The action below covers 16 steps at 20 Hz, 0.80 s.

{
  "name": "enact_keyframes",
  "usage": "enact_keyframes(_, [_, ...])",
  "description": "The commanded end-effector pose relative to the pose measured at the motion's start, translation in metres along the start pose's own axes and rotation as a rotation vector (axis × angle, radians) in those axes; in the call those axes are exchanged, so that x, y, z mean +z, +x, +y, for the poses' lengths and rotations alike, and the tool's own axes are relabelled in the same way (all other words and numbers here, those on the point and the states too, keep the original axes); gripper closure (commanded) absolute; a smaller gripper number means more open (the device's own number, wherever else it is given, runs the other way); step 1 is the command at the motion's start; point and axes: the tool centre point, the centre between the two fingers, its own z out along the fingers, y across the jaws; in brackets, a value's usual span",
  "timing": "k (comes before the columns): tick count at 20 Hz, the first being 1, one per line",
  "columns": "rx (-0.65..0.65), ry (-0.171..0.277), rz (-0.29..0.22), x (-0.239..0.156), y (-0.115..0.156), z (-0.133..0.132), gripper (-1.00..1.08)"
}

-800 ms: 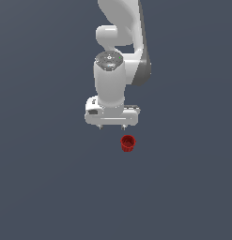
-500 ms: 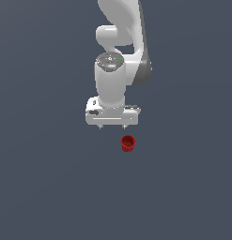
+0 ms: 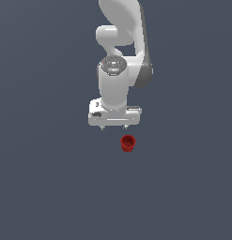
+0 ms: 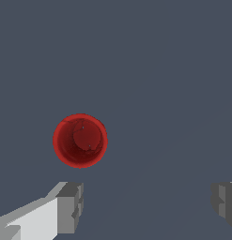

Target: Pick up the object and move it to a goal position.

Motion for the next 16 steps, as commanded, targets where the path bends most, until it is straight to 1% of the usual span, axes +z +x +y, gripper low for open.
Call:
enact_keyframes(1, [0.001,0.0,0.001,0.0,0.0,0.0,-0.92])
enact_keyframes(8, [0.04,0.001,0.001,0.003,0.001,-0.003,-0.92])
enact_keyframes(16, [0.152,0.004,0.002,0.012,0.004,-0.012,-0.92])
